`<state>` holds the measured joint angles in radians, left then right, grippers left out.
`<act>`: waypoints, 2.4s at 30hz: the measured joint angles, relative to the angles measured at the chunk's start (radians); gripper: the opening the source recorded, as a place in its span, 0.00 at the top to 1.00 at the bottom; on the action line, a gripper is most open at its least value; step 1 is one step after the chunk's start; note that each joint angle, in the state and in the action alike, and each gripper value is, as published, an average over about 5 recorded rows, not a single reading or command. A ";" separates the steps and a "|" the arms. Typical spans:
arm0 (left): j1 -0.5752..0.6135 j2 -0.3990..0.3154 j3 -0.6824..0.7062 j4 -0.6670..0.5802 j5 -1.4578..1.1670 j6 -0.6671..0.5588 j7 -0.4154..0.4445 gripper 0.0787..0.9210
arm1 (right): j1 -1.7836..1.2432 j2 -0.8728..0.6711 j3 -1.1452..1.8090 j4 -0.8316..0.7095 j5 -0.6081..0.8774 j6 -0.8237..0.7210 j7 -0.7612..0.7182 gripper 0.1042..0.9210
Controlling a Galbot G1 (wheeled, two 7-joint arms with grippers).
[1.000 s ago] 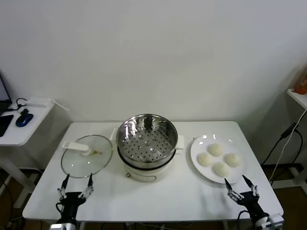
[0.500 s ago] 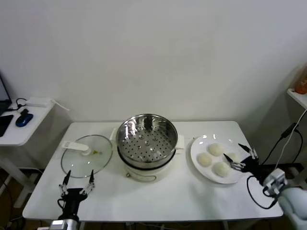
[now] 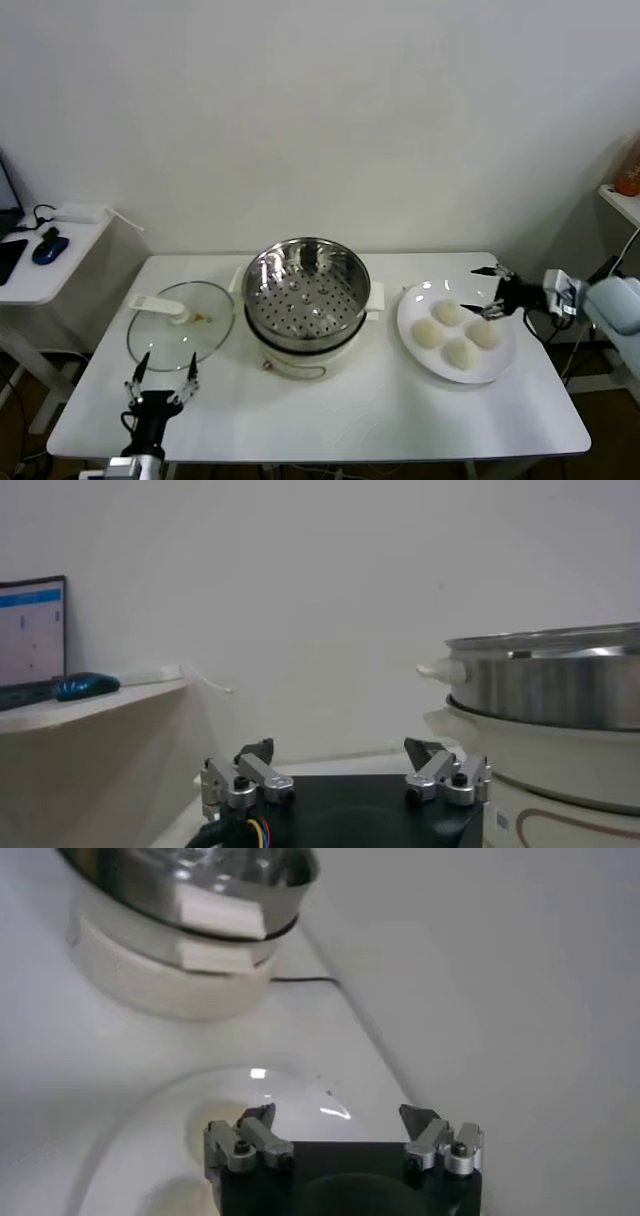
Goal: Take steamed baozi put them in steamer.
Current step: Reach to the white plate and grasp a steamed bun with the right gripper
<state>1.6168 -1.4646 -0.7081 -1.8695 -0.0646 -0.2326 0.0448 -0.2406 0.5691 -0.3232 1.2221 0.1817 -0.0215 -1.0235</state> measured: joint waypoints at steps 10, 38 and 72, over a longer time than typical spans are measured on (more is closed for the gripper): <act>-0.005 0.004 0.006 -0.005 0.002 0.006 -0.001 0.12 | 0.362 0.117 -0.424 -0.198 -0.100 0.052 -0.140 0.12; 0.000 0.013 -0.017 -0.009 -0.004 0.016 -0.013 0.12 | 0.312 0.367 -0.391 -0.526 -0.393 0.148 -0.138 0.12; 0.008 0.011 -0.020 0.012 -0.006 0.010 -0.017 0.12 | 0.245 0.482 -0.235 -0.701 -0.488 0.178 -0.113 0.23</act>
<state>1.6249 -1.4539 -0.7279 -1.8571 -0.0710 -0.2222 0.0277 0.0043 1.0516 -0.5584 0.5207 -0.3063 0.1563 -1.1369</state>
